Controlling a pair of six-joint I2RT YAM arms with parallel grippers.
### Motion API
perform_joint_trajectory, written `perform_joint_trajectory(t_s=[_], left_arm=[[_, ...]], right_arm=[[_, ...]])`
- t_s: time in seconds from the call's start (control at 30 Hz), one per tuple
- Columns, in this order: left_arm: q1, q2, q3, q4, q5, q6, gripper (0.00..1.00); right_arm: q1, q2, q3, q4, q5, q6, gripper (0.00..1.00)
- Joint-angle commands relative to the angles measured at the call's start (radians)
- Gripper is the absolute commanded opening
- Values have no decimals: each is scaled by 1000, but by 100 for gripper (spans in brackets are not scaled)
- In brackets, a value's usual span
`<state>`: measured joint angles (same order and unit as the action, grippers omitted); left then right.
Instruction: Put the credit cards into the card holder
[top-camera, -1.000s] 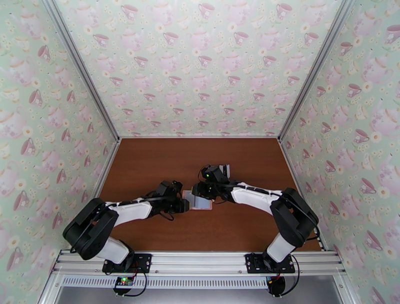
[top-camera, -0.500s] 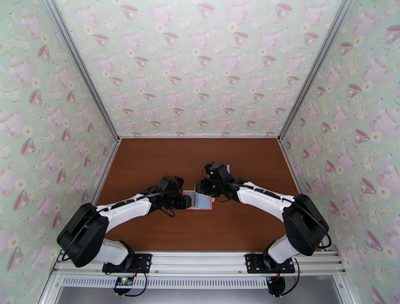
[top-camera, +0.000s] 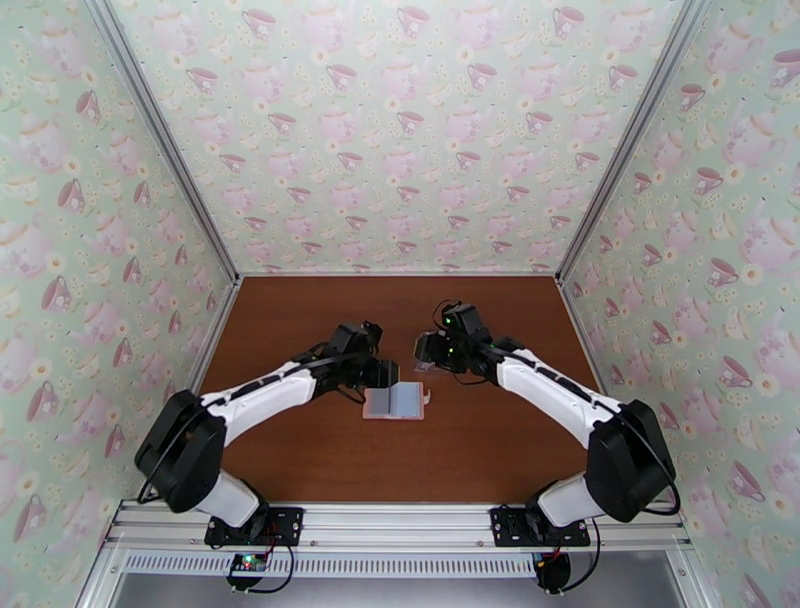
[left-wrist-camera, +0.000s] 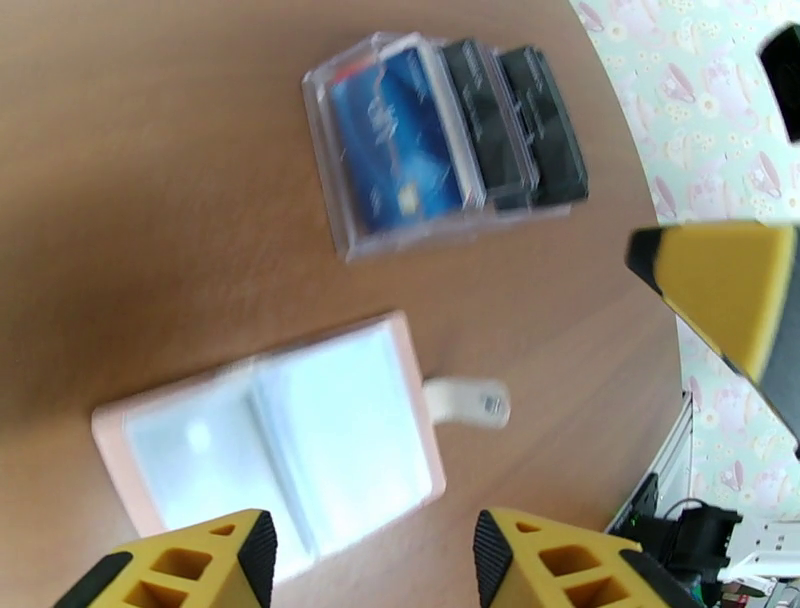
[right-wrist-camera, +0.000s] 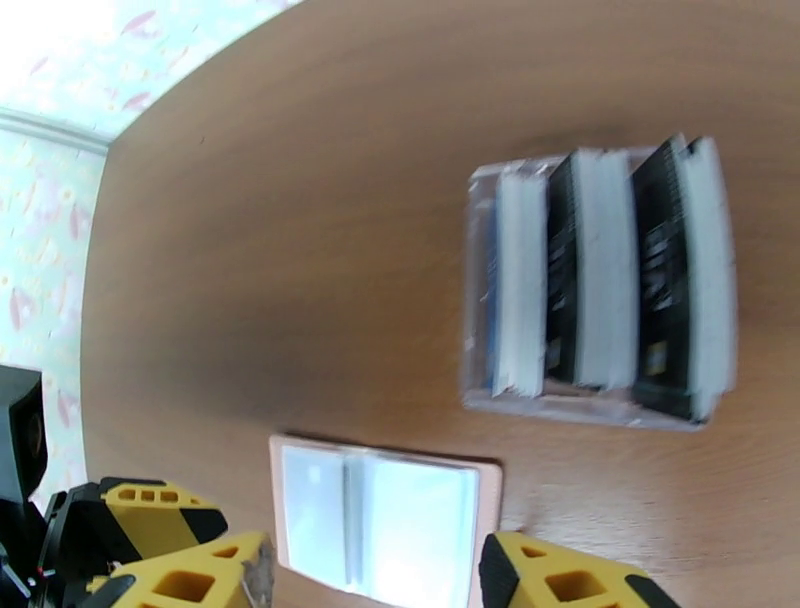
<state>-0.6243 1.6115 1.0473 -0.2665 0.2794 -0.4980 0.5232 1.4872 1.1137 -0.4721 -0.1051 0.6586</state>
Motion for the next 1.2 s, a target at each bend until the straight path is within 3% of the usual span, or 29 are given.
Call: perform_joint_trajectory(t_s=[0.0, 0.4, 1.17], left_arm=[[0, 69, 85, -12, -15, 35, 56], [13, 294, 287, -5, 22, 29, 55], [26, 489, 398, 92, 137, -63, 54]], right_arm=[[-28, -17, 61, -91, 55, -50, 60], [-91, 117, 252, -267, 145, -187, 59], [-106, 275, 310, -273, 194, -263, 60]])
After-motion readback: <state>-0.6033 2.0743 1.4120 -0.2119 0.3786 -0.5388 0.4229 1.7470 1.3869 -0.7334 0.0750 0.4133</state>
